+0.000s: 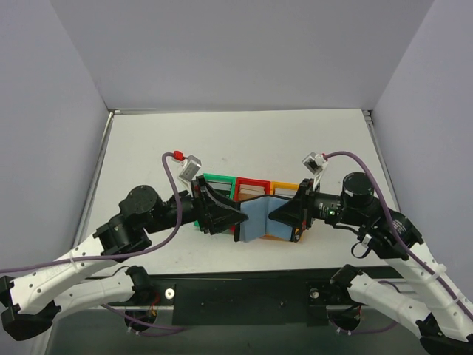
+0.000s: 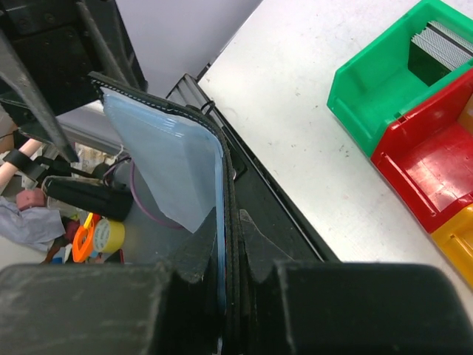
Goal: Take the credit cards out of the card holder
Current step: Place the card holder at the corner of the board.
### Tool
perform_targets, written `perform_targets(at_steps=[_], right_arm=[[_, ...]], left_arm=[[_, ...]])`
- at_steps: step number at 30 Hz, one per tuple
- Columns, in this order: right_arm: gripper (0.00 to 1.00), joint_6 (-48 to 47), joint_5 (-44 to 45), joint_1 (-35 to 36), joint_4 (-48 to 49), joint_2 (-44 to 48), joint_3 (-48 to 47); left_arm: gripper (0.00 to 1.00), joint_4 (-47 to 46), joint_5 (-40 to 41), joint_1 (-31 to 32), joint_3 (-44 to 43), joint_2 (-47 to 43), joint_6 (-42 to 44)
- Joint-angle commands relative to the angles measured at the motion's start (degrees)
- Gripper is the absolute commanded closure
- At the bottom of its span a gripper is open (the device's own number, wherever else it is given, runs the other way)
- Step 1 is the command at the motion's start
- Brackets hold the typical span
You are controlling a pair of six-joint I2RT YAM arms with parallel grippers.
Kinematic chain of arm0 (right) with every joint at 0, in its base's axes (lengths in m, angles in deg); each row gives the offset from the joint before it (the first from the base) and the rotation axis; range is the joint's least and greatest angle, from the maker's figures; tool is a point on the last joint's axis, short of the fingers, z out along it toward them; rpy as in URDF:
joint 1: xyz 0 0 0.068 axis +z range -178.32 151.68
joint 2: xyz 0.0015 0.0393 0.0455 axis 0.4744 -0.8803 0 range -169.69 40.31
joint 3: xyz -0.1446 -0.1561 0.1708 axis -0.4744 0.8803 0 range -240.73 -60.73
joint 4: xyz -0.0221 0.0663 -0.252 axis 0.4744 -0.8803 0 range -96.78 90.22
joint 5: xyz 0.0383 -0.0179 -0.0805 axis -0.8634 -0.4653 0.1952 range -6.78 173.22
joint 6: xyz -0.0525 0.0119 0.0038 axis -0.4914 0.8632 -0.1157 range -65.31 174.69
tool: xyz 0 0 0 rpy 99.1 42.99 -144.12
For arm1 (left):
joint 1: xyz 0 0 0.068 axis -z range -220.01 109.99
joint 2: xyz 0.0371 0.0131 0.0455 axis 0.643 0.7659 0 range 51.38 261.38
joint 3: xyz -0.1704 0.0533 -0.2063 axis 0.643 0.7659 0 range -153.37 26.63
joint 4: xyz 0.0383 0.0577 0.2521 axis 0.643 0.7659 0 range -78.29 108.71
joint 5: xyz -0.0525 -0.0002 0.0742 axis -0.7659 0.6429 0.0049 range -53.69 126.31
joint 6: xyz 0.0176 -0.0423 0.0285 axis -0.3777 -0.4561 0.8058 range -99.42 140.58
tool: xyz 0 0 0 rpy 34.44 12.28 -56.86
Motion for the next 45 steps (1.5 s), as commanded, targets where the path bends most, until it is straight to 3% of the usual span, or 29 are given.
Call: perform_targets(at_steps=[1, 8, 17, 21, 27, 33, 45], right_arm=[[1.0, 1.4, -3.1, -1.4, 4.6, 0.8, 1.0], [1.0, 3.3, -5.3, -3.4, 7.4, 0.8, 2.3], [1.0, 4.4, -5.8, -3.4, 7.7, 0.6, 1.6], [1.0, 4.4, -5.9, -3.5, 7.7, 0.5, 1.5], [1.0, 4.1, -6.0, -3.7, 7.9, 0.6, 1.7], [1.0, 4.2, -6.4, -3.8, 8.1, 0.3, 1.7], [1.0, 4.5, -7.3, -5.0, 8.5, 0.6, 2.4]], left_arm=[[0.48, -5.2, -1.6, -0.8, 0.4, -1.9, 0.0], [0.59, -6.1, -2.0, -0.8, 1.3, -2.0, 0.3], [0.61, -6.1, -2.4, -0.8, 2.1, -0.3, 0.8], [0.71, -6.0, -2.4, -0.8, 2.1, -0.4, 1.3], [0.64, -6.1, -1.7, -0.8, 2.9, -1.6, 1.8], [0.69, -6.3, -1.7, -0.8, 3.7, -1.6, 2.0], [0.69, -7.2, -2.3, -1.1, 5.0, -3.2, 1.9]])
